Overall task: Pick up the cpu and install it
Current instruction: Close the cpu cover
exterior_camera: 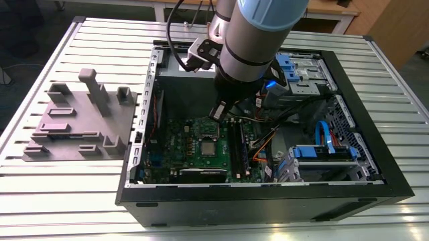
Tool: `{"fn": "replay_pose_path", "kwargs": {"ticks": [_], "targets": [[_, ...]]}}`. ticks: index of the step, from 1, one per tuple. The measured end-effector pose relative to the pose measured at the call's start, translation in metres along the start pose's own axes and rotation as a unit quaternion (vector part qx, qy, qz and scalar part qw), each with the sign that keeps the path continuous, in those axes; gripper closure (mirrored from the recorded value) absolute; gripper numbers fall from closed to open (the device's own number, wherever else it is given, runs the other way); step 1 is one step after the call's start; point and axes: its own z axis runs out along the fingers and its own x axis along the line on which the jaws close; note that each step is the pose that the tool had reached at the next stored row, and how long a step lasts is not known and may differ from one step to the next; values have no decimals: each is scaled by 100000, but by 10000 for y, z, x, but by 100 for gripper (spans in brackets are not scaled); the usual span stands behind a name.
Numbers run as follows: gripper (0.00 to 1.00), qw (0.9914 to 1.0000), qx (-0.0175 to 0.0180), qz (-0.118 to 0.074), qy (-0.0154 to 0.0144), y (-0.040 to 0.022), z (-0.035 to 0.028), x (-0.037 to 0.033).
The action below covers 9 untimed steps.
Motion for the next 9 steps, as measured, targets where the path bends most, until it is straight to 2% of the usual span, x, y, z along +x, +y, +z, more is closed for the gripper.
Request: {"fn": "replay_pose_path", "kwargs": {"ticks": [9], "targets": [[89,99998,-74,-589,103,7,-16,6]]}}
